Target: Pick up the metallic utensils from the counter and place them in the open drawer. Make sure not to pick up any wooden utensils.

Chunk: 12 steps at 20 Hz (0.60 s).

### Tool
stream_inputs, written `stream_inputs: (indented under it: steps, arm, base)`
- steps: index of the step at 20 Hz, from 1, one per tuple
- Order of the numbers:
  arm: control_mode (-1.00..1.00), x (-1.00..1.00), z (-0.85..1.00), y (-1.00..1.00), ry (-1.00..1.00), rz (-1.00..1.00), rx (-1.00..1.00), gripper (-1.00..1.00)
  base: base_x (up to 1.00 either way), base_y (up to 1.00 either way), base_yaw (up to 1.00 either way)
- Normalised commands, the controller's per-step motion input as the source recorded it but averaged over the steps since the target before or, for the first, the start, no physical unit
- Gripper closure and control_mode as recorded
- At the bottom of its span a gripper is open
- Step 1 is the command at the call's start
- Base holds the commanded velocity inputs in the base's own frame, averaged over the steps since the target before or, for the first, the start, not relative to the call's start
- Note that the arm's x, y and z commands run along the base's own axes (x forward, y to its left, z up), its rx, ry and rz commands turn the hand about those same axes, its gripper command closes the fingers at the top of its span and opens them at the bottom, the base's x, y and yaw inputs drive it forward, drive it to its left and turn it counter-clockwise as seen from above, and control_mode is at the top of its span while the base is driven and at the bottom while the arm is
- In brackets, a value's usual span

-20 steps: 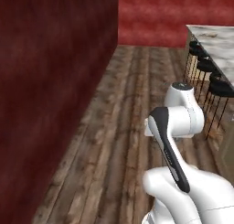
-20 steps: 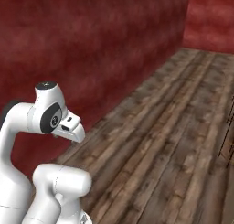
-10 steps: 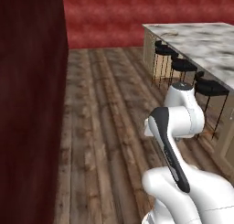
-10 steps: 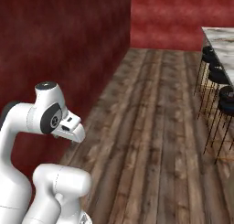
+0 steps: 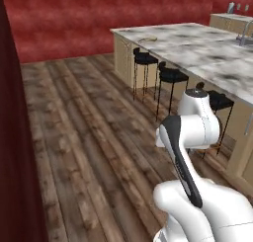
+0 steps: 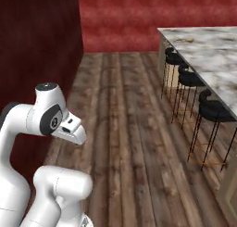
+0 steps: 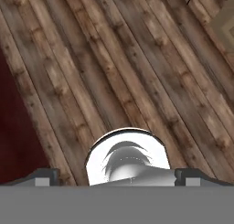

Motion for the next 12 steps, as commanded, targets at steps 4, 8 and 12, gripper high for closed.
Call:
stream_inputs:
  steps: [4,8,12]
  arm:
    - [1.0,0.0,0.0,0.0,0.0,0.0,0.0,-1.0]
    - [1.0,0.0,0.0,0.0,0.0,0.0,0.0,-1.0]
    - [1.0,0.0,0.0,0.0,0.0,0.0,0.0,-1.0]
  base:
    - [1.0,0.07,-0.39]
    - [1.0,0.19,-0.38]
    - [1.0,0.39,-0.39]
